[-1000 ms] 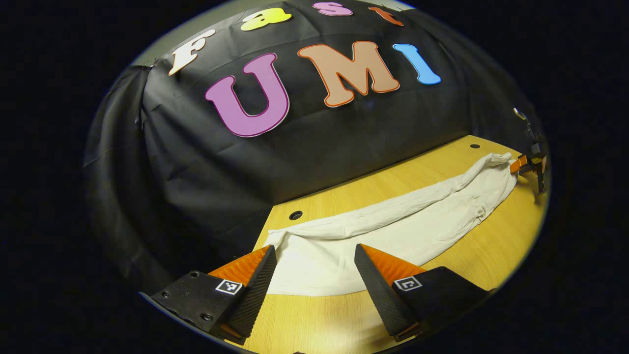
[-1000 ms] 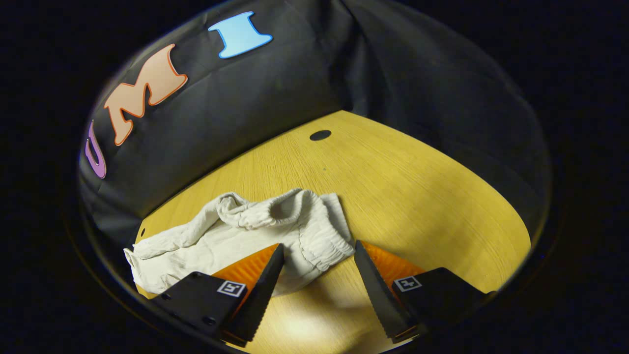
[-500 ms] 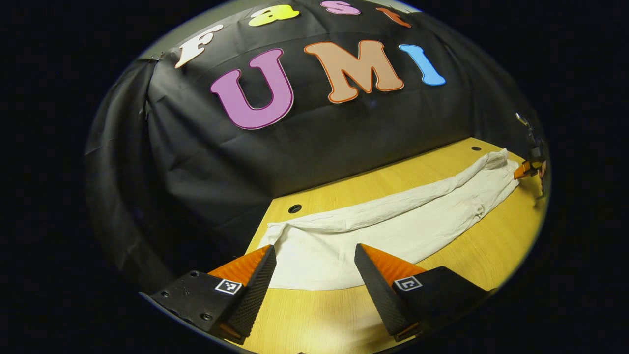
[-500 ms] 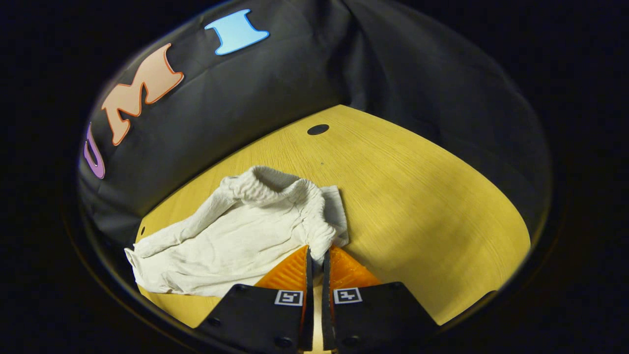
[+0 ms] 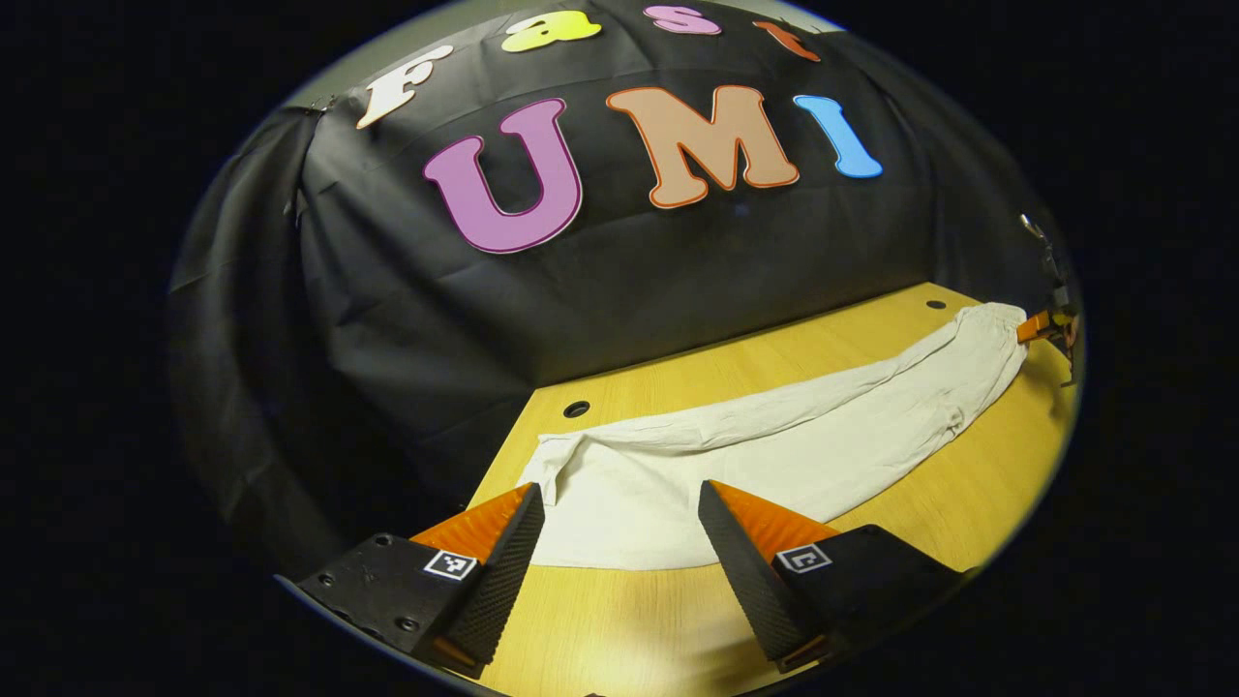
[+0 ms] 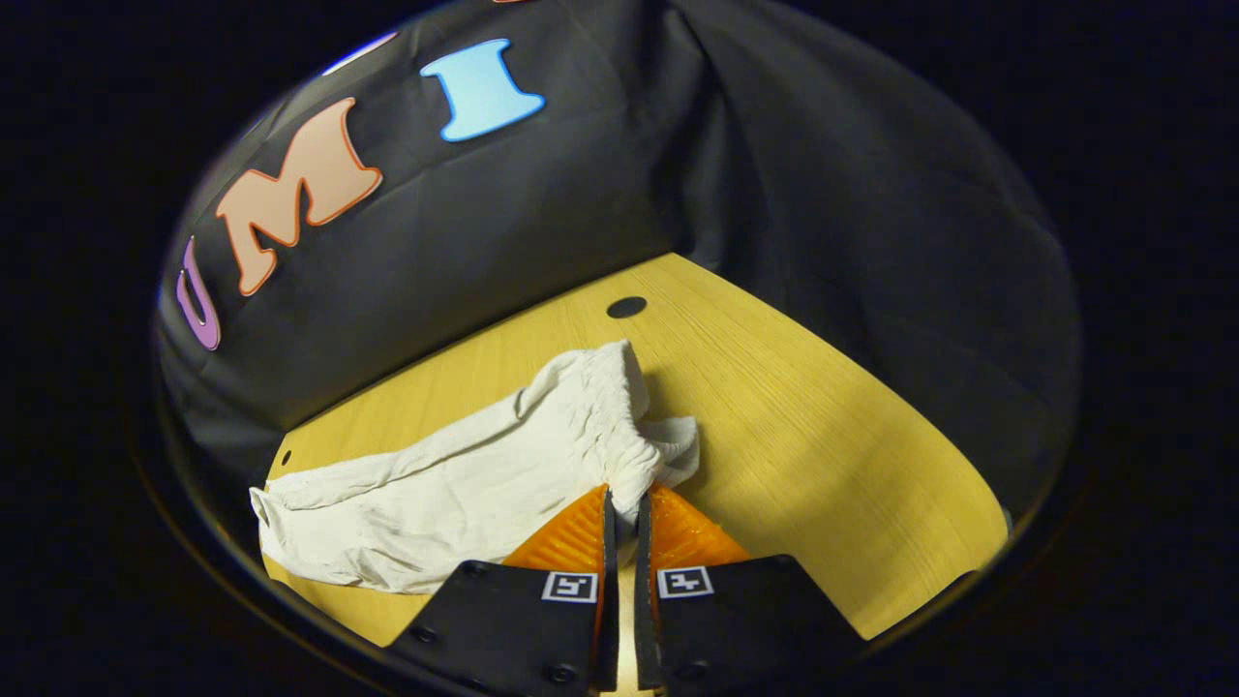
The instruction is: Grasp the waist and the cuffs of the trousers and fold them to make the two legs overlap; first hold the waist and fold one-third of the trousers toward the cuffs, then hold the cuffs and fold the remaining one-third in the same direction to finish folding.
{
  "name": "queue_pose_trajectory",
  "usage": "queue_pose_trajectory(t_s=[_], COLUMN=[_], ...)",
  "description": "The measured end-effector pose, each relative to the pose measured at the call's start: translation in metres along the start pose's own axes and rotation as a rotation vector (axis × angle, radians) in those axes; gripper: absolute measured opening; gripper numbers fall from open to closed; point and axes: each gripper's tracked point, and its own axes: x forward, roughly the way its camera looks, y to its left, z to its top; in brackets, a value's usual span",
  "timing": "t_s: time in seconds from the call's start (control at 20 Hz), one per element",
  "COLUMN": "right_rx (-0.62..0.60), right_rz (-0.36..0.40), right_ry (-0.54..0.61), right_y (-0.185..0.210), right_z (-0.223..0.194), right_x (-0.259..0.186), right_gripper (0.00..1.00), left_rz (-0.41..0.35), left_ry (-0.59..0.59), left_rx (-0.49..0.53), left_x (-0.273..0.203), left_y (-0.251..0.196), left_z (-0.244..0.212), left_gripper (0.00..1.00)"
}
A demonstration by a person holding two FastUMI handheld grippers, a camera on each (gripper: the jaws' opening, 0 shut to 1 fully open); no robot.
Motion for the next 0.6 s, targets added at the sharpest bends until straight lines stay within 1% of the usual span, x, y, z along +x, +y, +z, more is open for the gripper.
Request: queue_pose_trajectory(t_s=[0.1,0.2,0.35,0.45,0.6], right_rx=[-0.027,-0.053,-0.093,-0.105,-0.129], right_rz=[0.030,0.057,0.105,0.132,0.181], right_ry=[-0.038,-0.073,-0.121,-0.161,-0.193], right_y=[0.004,0.006,0.007,0.008,0.009], right_z=[0.004,0.008,0.013,0.019,0.018], right_x=[0.000,-0.001,-0.002,-0.004,0.001], right_gripper=[0.09,0.09,0.08,0.09,0.09], left_rz=[0.001,-0.017,-0.030,-0.049,-0.055], left_ry=[0.000,-0.005,-0.010,-0.028,-0.022], left_rx=[-0.018,-0.027,-0.011,-0.028,-0.056], left_x=[0.006,0.012,0.018,0.019,0.024], left_y=[0.004,0.005,0.014,0.018,0.030], left_z=[0.000,0.003,0.003,0.005,0.000], left_gripper=[0.96,0.96,0.96,0.96,0.96])
